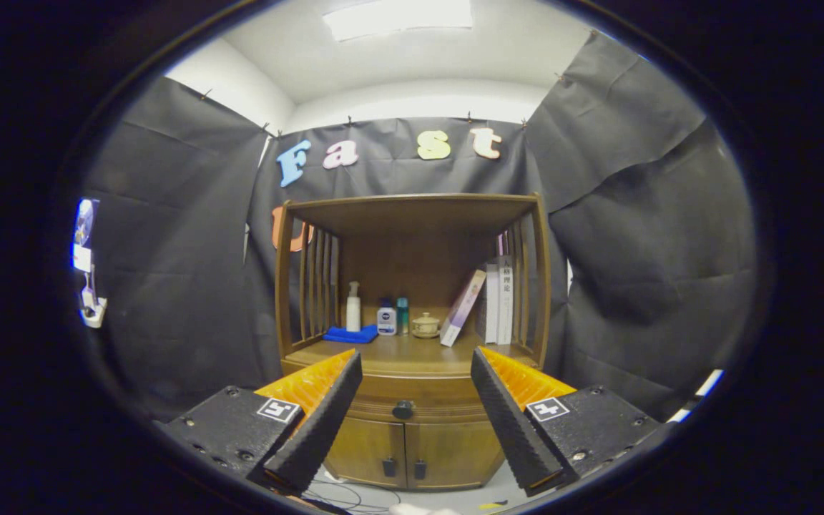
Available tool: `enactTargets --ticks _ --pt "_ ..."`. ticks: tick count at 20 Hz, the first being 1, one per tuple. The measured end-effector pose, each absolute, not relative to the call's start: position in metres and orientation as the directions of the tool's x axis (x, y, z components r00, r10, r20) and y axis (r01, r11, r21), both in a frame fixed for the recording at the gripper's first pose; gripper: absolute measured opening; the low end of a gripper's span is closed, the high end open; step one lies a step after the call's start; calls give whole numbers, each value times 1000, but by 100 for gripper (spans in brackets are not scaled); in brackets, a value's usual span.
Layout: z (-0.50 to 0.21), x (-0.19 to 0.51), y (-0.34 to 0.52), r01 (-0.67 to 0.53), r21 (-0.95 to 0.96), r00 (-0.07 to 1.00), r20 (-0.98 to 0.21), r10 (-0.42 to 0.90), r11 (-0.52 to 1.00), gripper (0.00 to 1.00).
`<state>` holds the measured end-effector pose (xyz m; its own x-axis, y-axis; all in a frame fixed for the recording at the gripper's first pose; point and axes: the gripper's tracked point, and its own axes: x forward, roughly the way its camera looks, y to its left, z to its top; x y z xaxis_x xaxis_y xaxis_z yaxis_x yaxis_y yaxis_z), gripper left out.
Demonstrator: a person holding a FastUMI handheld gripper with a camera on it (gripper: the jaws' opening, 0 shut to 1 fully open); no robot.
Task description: Pull open the drawer, take out the items inside it, and place them on the countertop above the cabinet.
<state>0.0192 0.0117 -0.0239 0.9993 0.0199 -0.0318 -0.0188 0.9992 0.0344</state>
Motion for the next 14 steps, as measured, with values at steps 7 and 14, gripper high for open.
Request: enactTargets --ticks 7,14 --pt "-66 50 6 -6 28 1000 -27 6 1000 100" --pt "-139 91 0 46 27 997 -69 -44 999 100"
